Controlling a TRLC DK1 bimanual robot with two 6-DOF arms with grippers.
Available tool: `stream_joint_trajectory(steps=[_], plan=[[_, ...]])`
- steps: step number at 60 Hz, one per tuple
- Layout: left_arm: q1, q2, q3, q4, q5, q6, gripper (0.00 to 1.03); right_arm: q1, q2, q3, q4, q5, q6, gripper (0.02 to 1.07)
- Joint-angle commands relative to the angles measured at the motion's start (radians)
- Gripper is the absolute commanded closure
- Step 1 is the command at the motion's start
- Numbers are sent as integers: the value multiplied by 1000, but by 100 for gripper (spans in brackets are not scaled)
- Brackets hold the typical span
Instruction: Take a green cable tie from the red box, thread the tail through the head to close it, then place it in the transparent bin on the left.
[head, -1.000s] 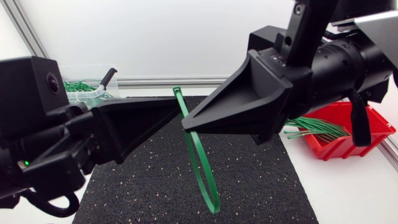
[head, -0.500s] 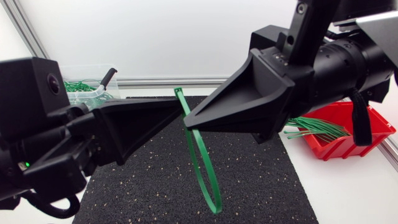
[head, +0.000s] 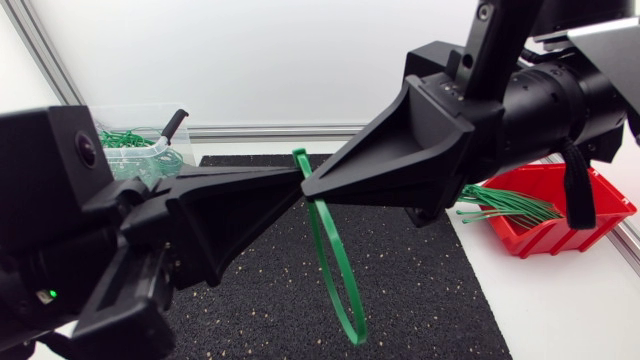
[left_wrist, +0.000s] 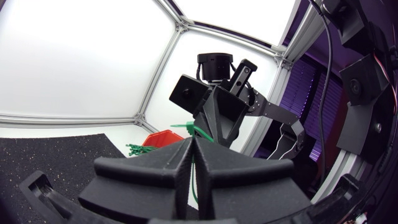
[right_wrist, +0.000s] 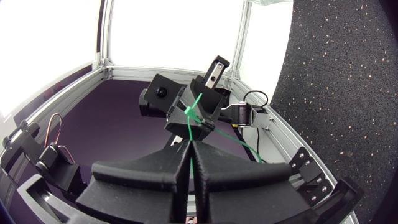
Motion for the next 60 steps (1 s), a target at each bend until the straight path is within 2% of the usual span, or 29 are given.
stream_joint_trajectory(steps=[1, 14, 29, 34, 39, 42, 60], plan=[[-36, -12, -10, 12, -2, 45, 100, -16, 27, 4, -7, 10, 26, 101], [-132, -25, -27, 16, -87, 119, 100, -36, 21, 30, -30, 13, 27, 101], [-150, -32, -27, 16, -125, 149, 100, -41, 19, 21, -57, 16, 18, 101], [-142, -34, -28, 9, -125, 159, 100, -45, -7, 18, -55, 17, 10, 89], [-135, -38, -34, 7, -125, 171, 100, -45, -22, 21, -72, 0, -10, 65], [-125, -41, -36, 7, -125, 182, 100, -45, -39, 17, -70, -1, -10, 57], [-70, -37, -56, 16, -121, 294, 100, -88, -50, 26, -47, -20, -48, 55]])
